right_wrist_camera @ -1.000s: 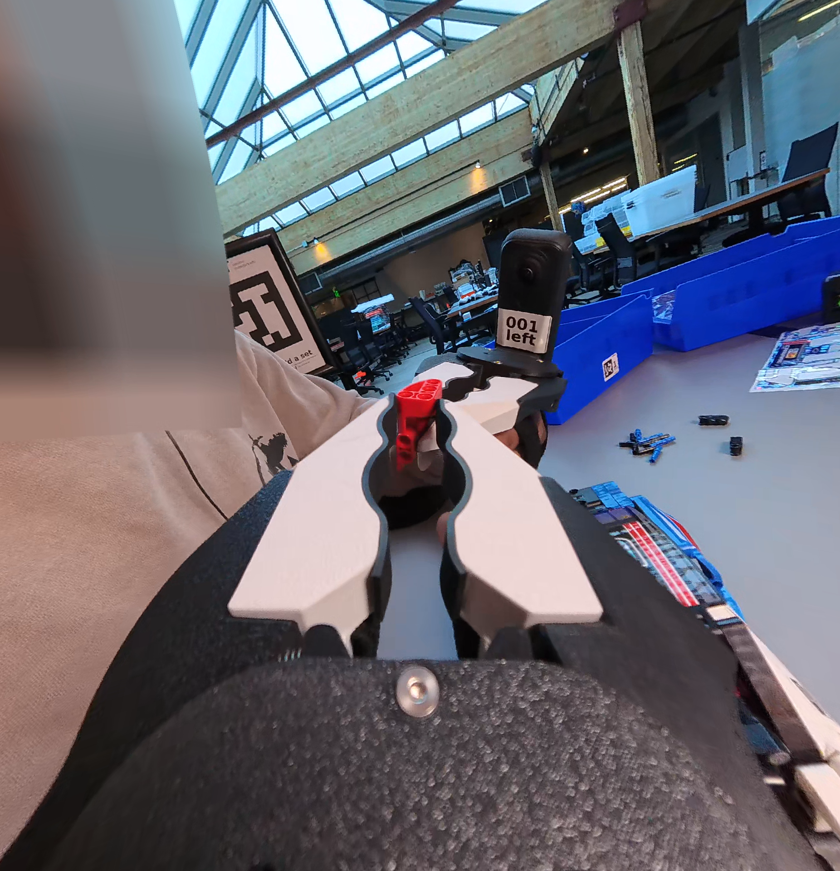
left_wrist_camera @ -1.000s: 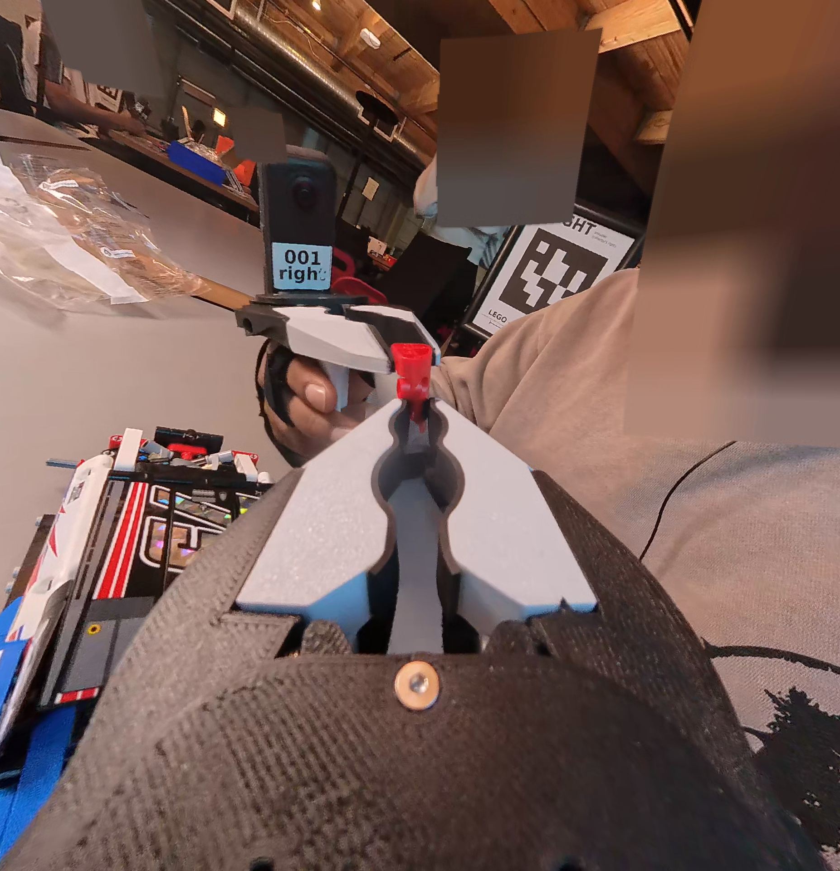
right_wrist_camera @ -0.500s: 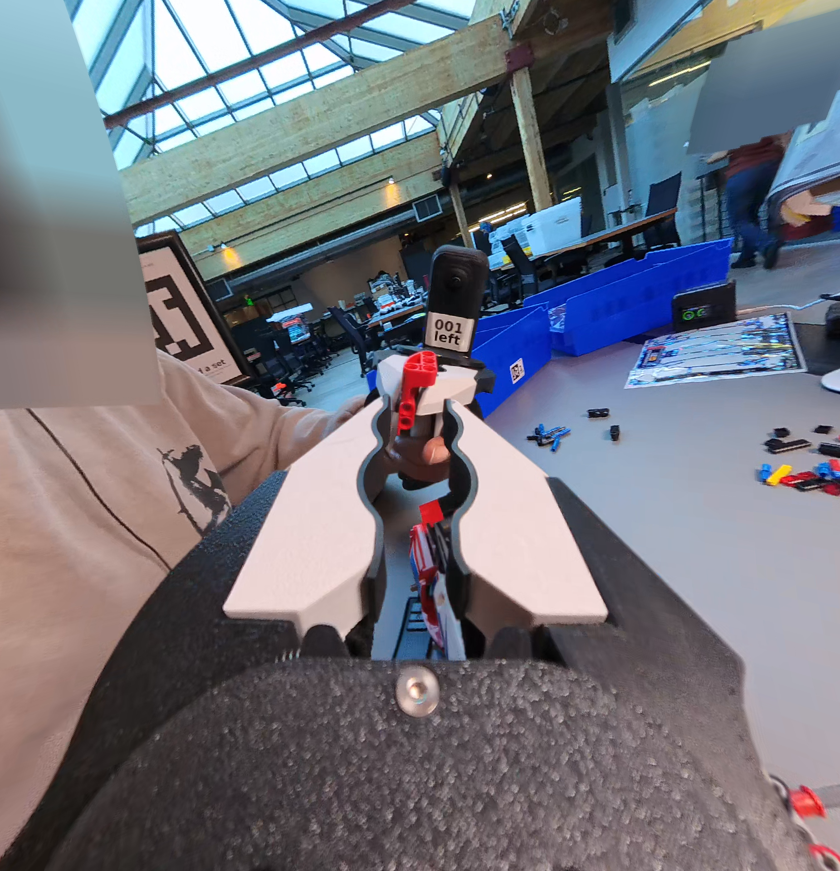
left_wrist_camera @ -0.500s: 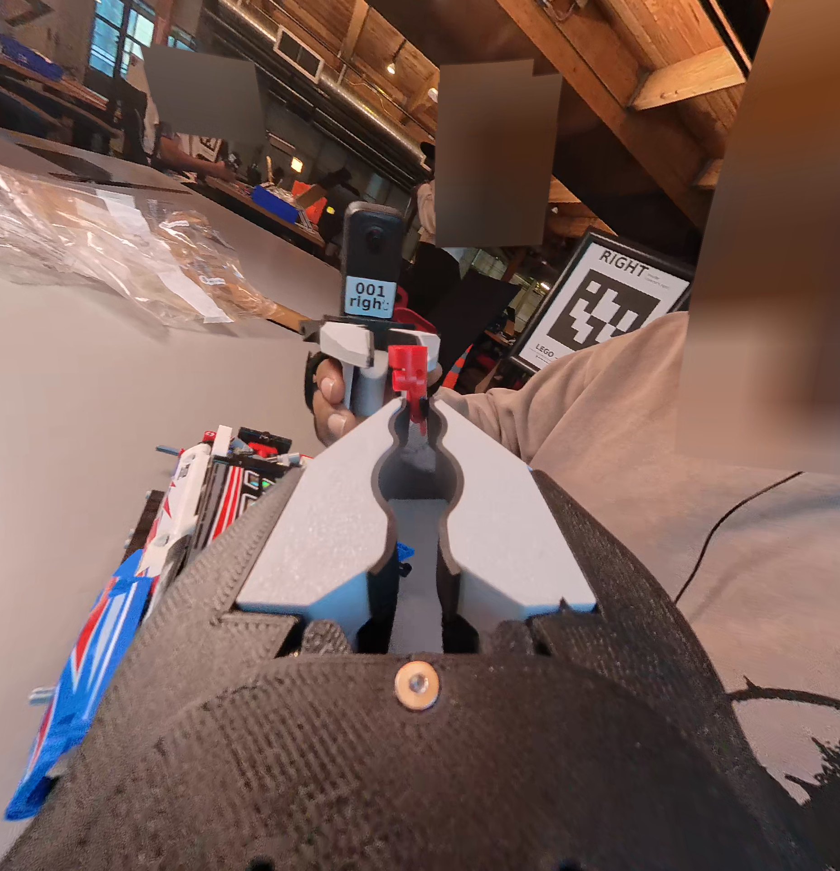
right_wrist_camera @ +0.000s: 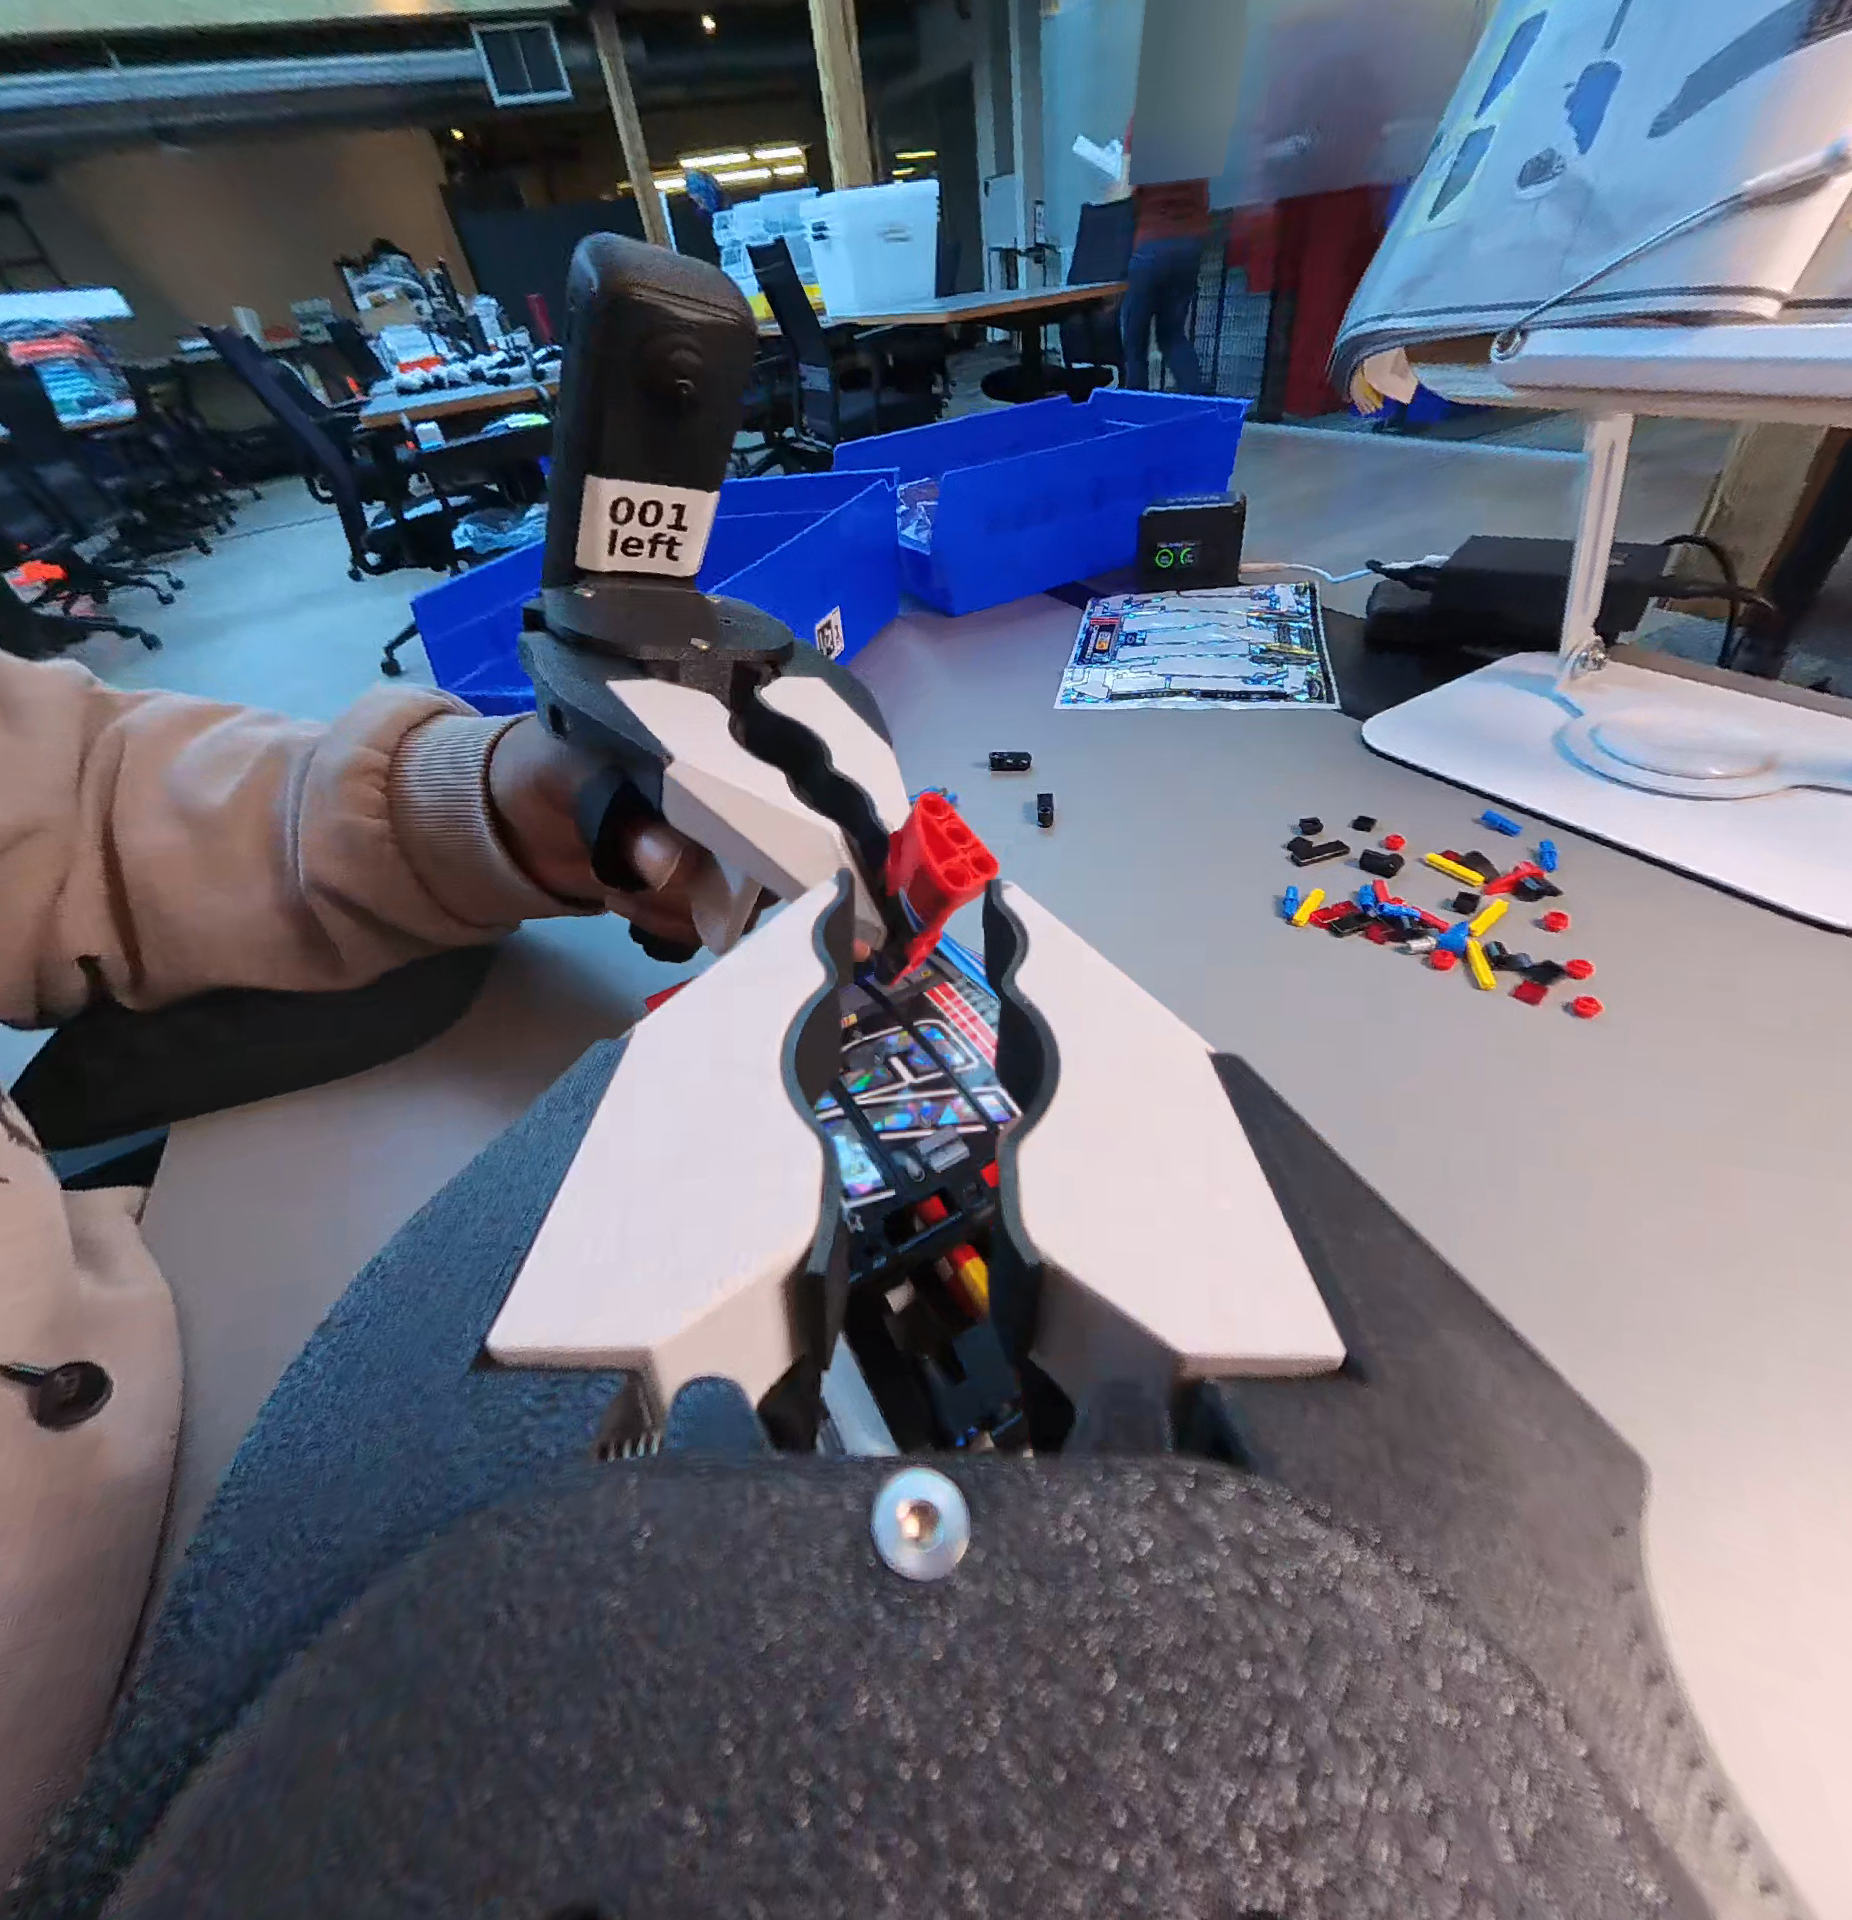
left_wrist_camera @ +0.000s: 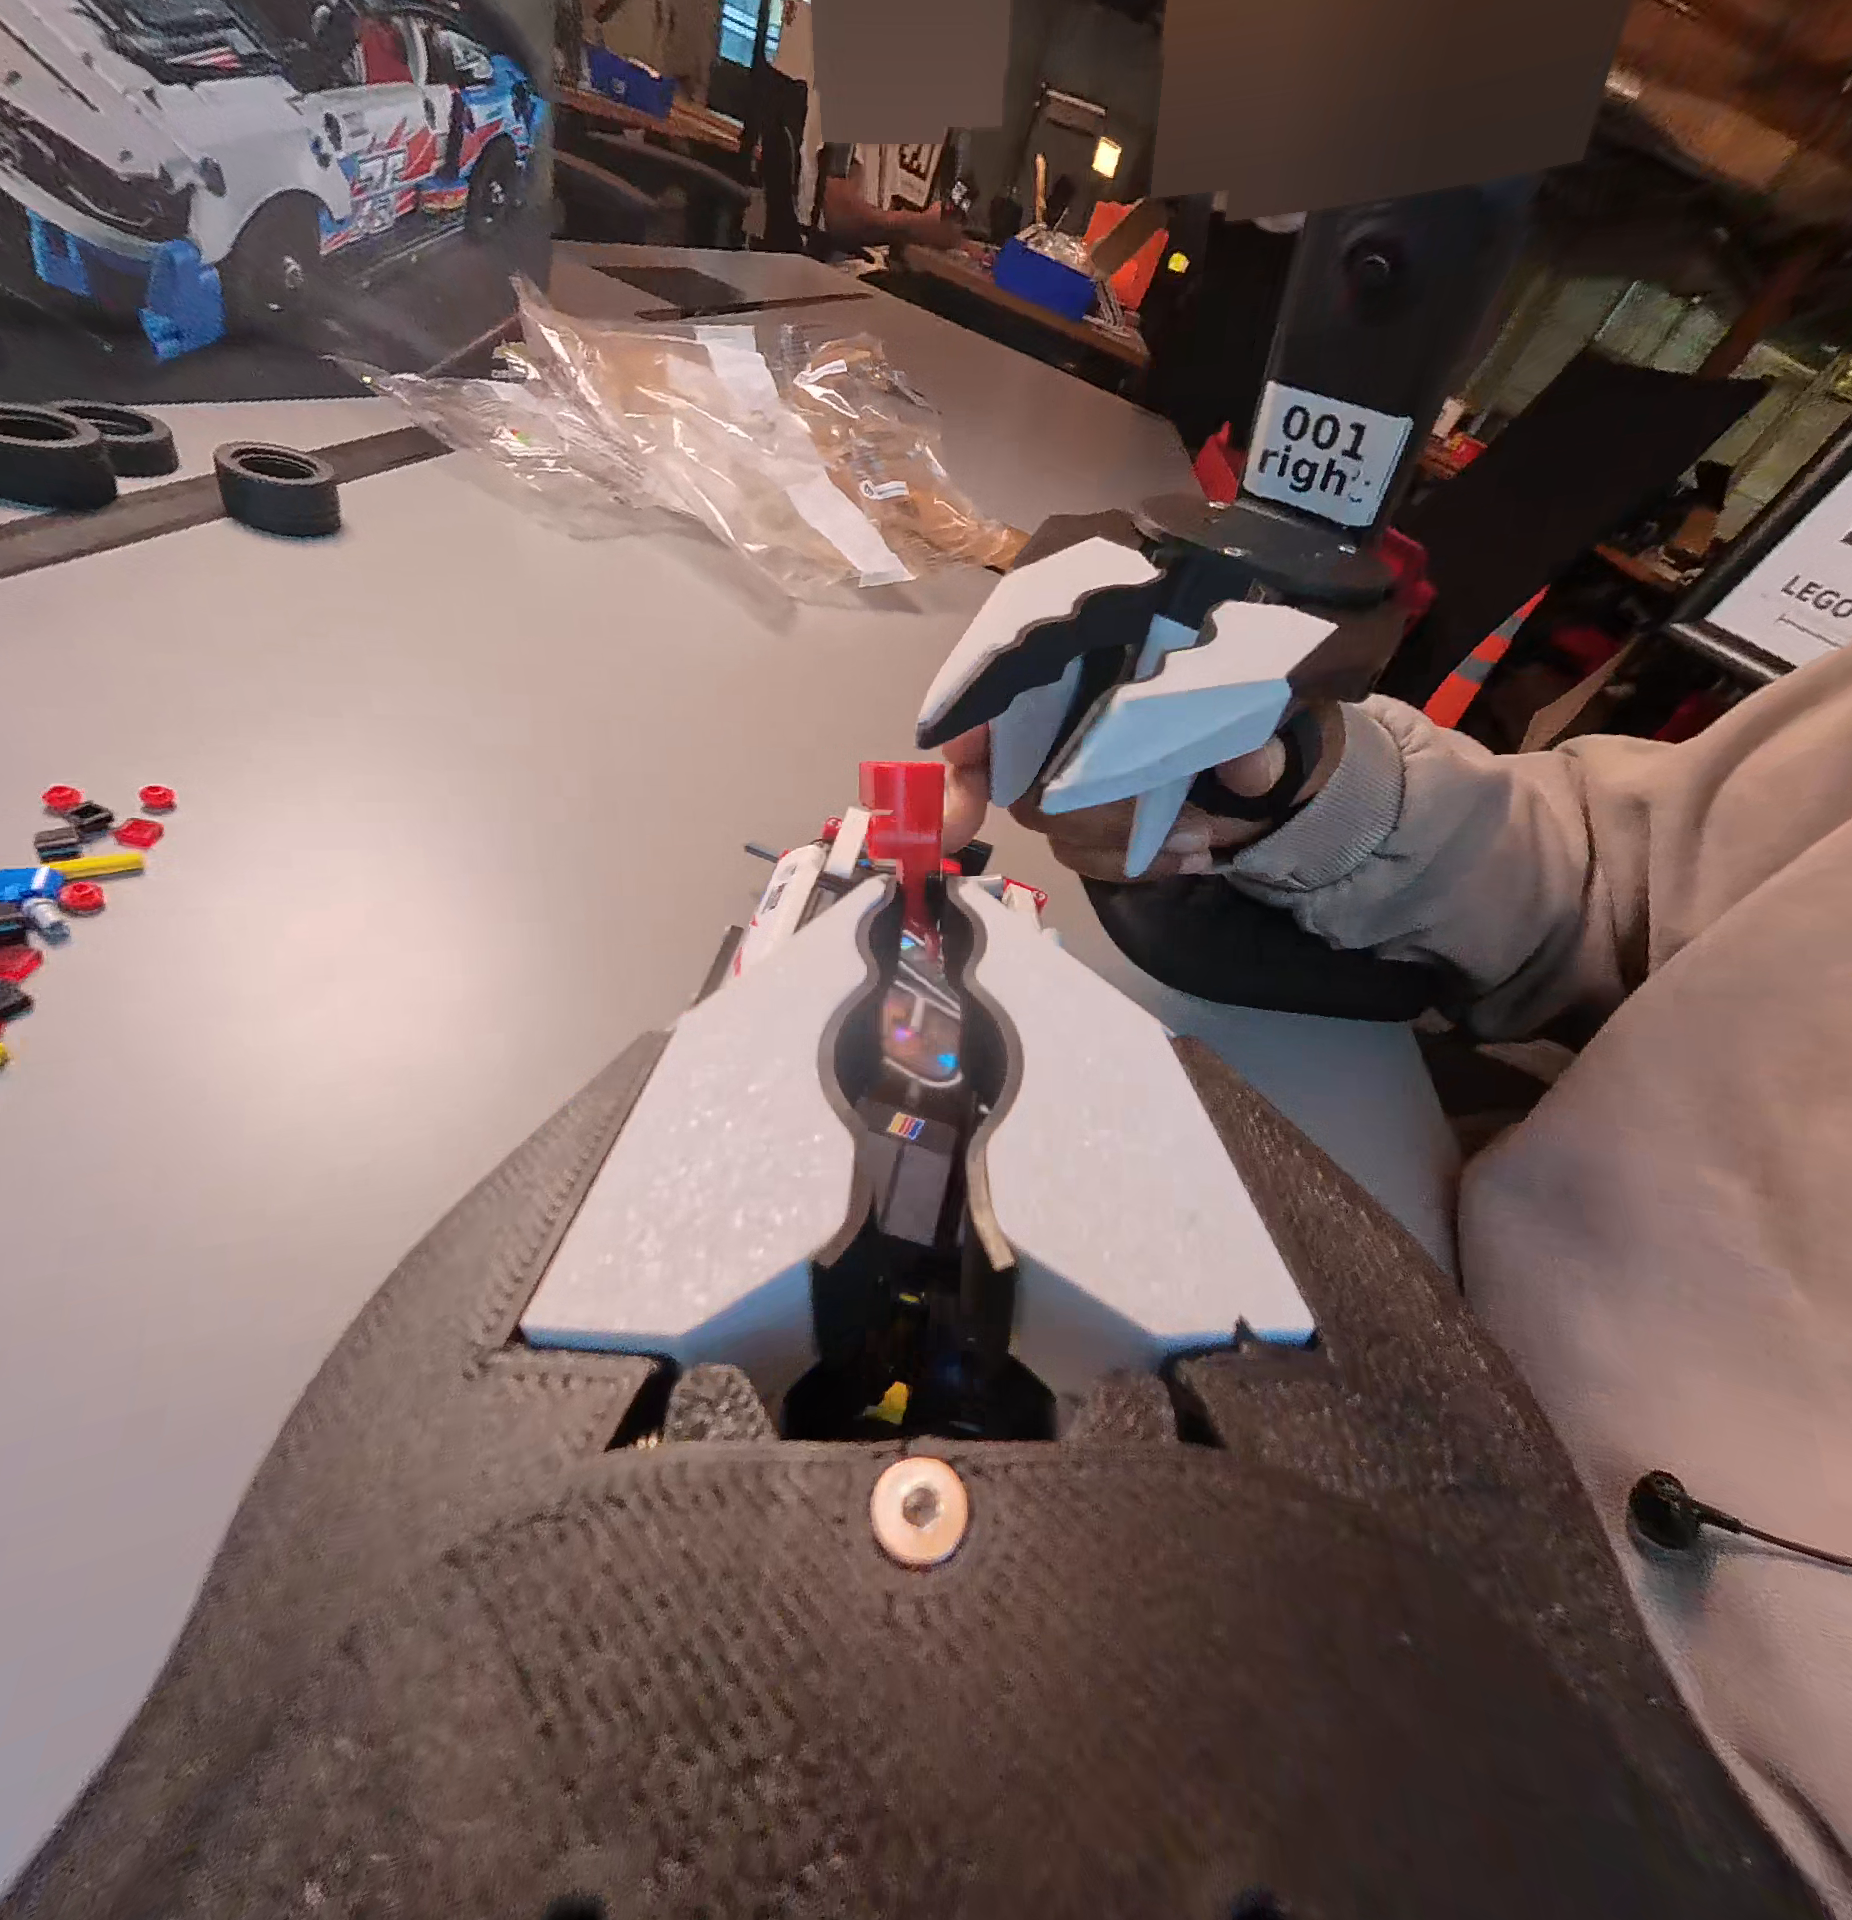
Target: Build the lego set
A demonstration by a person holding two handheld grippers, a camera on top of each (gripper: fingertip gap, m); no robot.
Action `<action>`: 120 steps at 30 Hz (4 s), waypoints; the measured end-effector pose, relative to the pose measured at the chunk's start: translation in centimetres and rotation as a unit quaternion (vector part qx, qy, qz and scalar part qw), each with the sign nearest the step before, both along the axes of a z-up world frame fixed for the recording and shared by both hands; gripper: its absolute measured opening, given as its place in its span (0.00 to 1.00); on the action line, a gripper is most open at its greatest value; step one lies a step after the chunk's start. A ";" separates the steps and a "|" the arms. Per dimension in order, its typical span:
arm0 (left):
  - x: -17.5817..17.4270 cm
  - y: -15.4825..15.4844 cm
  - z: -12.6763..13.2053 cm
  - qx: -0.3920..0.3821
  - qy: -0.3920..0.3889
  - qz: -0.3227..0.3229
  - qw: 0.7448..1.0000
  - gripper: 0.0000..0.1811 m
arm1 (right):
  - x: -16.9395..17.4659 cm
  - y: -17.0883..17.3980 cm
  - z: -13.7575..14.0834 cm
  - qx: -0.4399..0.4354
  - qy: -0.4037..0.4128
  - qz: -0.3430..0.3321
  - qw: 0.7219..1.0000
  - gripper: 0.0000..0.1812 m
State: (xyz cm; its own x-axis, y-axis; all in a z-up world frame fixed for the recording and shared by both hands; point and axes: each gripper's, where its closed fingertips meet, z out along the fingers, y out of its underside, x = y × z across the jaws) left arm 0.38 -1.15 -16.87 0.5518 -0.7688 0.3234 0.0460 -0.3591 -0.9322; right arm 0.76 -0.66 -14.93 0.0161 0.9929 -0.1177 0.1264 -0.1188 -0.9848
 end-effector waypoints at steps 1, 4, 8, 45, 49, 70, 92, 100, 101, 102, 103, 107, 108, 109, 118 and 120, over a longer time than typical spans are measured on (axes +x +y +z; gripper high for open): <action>0.3 -0.3 0.4 -0.003 -0.015 -0.010 1.000 0.02 | -0.2 -0.3 0.2 0.002 0.001 0.001 1.000 0.12; 1.0 -1.2 1.8 -0.006 -0.062 -0.042 0.997 0.02 | -0.6 -1.1 0.8 -0.016 0.010 0.016 1.000 0.15; 1.2 -1.9 3.2 -0.003 -0.091 -0.052 0.995 0.02 | -0.5 -1.8 1.9 -0.075 0.031 0.030 0.996 0.07; -5.6 -4.7 2.1 0.038 -0.078 0.084 0.993 0.00 | 0.2 2.2 -7.7 0.205 -0.403 0.175 0.875 0.43; -5.2 -4.7 1.7 0.035 -0.072 0.080 0.994 0.00 | 0.0 5.5 -7.7 0.200 -0.406 0.160 0.877 0.43; -4.8 -3.4 0.5 0.072 -0.034 0.131 0.988 0.00 | -3.2 -0.7 -0.3 -0.069 -0.051 0.019 0.996 0.23; -2.3 -2.5 -1.3 0.182 0.210 0.206 0.938 0.01 | -4.7 -2.7 -1.8 -0.116 -0.009 0.018 0.993 0.13; -1.5 -4.6 1.4 0.049 -0.087 0.069 0.993 0.20 | -1.5 -5.3 1.3 -0.145 0.071 0.221 0.962 0.12; -1.3 -5.0 1.6 0.023 -0.123 0.037 0.991 0.20 | -1.1 -5.9 1.7 -0.150 0.081 0.243 0.955 0.12; -0.7 -5.7 1.8 -0.001 -0.156 -0.004 0.988 0.20 | -0.8 -6.6 2.0 -0.157 0.088 0.266 0.947 0.12; -0.2 -6.4 2.1 -0.024 -0.185 -0.042 0.982 0.20 | -0.6 -7.3 2.2 -0.160 0.093 0.287 0.940 0.12; 2.2 -8.7 2.3 -0.061 -0.207 -0.137 0.967 0.15 | -0.2 -9.9 1.9 -0.153 0.086 0.342 0.923 0.12; 2.6 -9.0 2.1 -0.059 -0.197 -0.141 0.968 0.11 | -0.2 -10.1 1.8 -0.151 0.084 0.345 0.922 0.12; 2.8 -9.1 2.0 -0.058 -0.190 -0.142 0.970 0.10 | -0.1 -10.4 1.8 -0.150 0.081 0.353 0.920 0.12; 0.8 -6.8 0.8 -0.051 -0.158 -0.052 0.985 0.02 | -1.2 -7.4 1.2 -0.145 0.073 0.269 0.949 0.09; 0.1 -6.1 0.6 -0.043 -0.149 -0.024 0.988 0.02 | -1.5 -6.7 0.9 -0.138 0.065 0.246 0.957 0.10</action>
